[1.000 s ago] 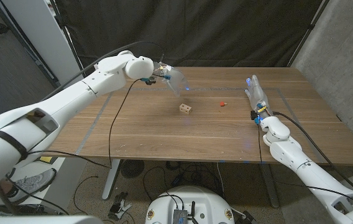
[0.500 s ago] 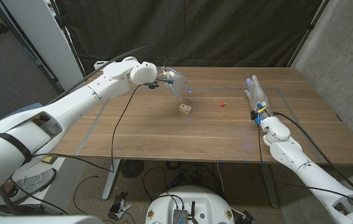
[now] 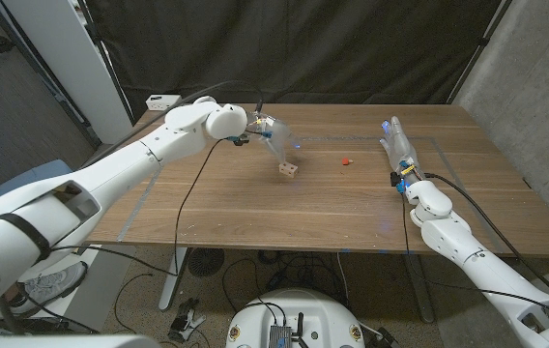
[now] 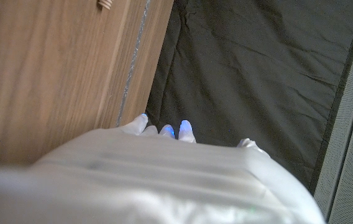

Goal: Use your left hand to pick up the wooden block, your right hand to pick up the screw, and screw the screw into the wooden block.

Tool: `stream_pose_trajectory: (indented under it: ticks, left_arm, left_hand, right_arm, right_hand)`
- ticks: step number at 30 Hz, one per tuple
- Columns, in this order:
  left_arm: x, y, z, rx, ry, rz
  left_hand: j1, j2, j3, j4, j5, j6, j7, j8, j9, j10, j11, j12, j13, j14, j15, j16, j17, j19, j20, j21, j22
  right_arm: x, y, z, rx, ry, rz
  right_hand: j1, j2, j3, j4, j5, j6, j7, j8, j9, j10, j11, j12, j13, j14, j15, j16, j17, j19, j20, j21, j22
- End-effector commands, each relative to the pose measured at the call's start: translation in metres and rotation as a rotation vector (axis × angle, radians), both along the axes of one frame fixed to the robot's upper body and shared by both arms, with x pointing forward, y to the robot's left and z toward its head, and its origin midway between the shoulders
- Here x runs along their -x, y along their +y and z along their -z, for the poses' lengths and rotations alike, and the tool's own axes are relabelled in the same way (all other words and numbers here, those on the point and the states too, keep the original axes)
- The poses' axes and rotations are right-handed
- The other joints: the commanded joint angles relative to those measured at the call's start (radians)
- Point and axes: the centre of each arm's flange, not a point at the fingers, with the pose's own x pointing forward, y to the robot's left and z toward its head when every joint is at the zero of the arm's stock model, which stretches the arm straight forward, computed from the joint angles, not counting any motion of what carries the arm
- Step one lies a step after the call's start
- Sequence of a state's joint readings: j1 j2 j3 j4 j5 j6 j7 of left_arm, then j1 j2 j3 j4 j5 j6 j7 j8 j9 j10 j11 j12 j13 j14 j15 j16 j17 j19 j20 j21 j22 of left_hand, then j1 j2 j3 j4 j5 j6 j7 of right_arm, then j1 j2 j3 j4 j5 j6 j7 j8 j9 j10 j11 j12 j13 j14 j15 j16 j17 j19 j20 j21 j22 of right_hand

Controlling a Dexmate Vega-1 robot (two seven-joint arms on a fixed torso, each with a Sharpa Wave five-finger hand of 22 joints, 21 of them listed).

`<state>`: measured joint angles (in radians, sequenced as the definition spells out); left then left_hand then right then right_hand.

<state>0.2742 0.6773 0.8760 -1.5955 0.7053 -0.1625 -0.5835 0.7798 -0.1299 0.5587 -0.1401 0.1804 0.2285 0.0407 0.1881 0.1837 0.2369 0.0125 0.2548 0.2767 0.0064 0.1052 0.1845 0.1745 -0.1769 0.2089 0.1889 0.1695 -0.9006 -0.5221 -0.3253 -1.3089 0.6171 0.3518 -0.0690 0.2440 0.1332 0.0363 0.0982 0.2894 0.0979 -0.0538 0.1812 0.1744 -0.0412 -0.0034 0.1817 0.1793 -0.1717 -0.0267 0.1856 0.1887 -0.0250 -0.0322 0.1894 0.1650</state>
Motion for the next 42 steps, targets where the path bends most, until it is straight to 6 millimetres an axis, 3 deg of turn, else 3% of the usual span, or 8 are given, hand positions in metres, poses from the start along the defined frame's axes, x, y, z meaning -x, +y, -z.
stream_pose_trajectory:
  ticks: [1,8,21,27,34,42]
  left_arm:
    - [0.001,0.002,0.014,-0.023,-0.013,-0.028]
    - [-0.002,0.004,0.019,-0.017,-0.026,-0.041]
    - [-0.008,0.002,0.024,-0.006,-0.087,-0.038]
    - [-0.013,-0.001,0.029,0.004,-0.08,-0.031]
    - [-0.016,-0.003,0.035,0.021,-0.072,-0.03]
    - [-0.02,-0.002,0.043,0.038,-0.067,-0.046]
  left_hand:
    - [-0.01,0.0,-0.004,-0.001,-0.002,-0.004,0.0,-0.006,0.002,-0.009,0.003,-0.003,0.003,-0.004,0.004,0.001,0.003,-0.005,0.007,-0.002,0.005]
    - [-0.011,0.003,-0.007,-0.002,-0.001,0.006,-0.012,0.002,0.003,-0.006,-0.006,-0.002,0.005,-0.011,0.025,0.001,0.003,-0.005,0.006,-0.002,0.005]
    - [-0.012,0.006,-0.011,-0.004,0.0,0.012,-0.02,0.007,0.003,-0.002,-0.006,0.001,0.008,0.002,0.008,0.009,0.003,0.0,0.005,0.001,0.006]
    - [-0.009,0.007,-0.013,-0.006,0.0,0.015,-0.025,0.009,0.003,0.02,-0.025,0.009,0.01,0.014,-0.003,0.013,0.002,0.006,0.005,0.003,0.006]
    - [-0.006,0.009,-0.014,-0.008,0.0,0.02,-0.028,0.011,0.003,0.03,-0.026,0.013,0.012,0.021,-0.006,0.015,0.002,0.009,0.005,0.004,0.006]
    - [-0.004,0.012,-0.015,-0.009,0.0,0.02,-0.031,0.011,0.004,0.032,-0.029,0.013,0.014,0.025,0.025,0.014,0.001,0.015,0.005,0.006,0.006]
  right_arm:
    - [-0.001,0.001,0.0,0.005,0.005,-0.002]
    - [-0.001,0.002,0.002,0.002,0.007,-0.002]
    - [0.001,0.001,0.003,-0.001,0.003,0.003]
    - [0.002,0.0,0.005,-0.005,0.005,0.007]
    - [0.003,0.0,0.007,-0.01,0.008,0.009]
    - [0.002,-0.001,0.007,-0.01,0.009,0.009]
  right_hand:
    - [0.004,-0.008,-0.002,-0.002,-0.004,-0.001,0.0,0.002,0.004,-0.01,0.0,0.005,0.001,-0.021,0.007,0.004,0.002,-0.004,-0.027,-0.004,0.003]
    - [0.003,-0.009,-0.002,-0.002,-0.005,-0.001,0.0,0.002,0.004,-0.01,0.0,0.005,0.001,-0.021,0.007,0.005,0.002,-0.004,-0.027,-0.004,0.003]
    - [0.003,-0.009,-0.002,-0.003,-0.006,-0.001,-0.002,0.003,0.004,-0.01,0.0,0.006,0.001,-0.021,0.009,0.005,0.002,-0.004,-0.026,-0.003,0.003]
    - [0.002,-0.01,-0.002,-0.003,-0.006,-0.001,-0.003,0.003,0.004,-0.009,0.0,0.006,0.001,-0.021,0.009,0.006,0.002,-0.004,-0.025,-0.003,0.003]
    - [0.002,-0.009,-0.002,-0.004,-0.007,-0.001,-0.003,0.003,0.004,-0.01,0.001,0.006,0.001,-0.021,0.008,0.006,0.002,-0.004,-0.024,-0.003,0.003]
    - [0.002,-0.009,-0.001,-0.004,-0.007,-0.001,-0.003,0.003,0.004,-0.01,0.0,0.006,0.001,-0.021,0.008,0.007,0.002,-0.004,-0.024,-0.003,0.003]
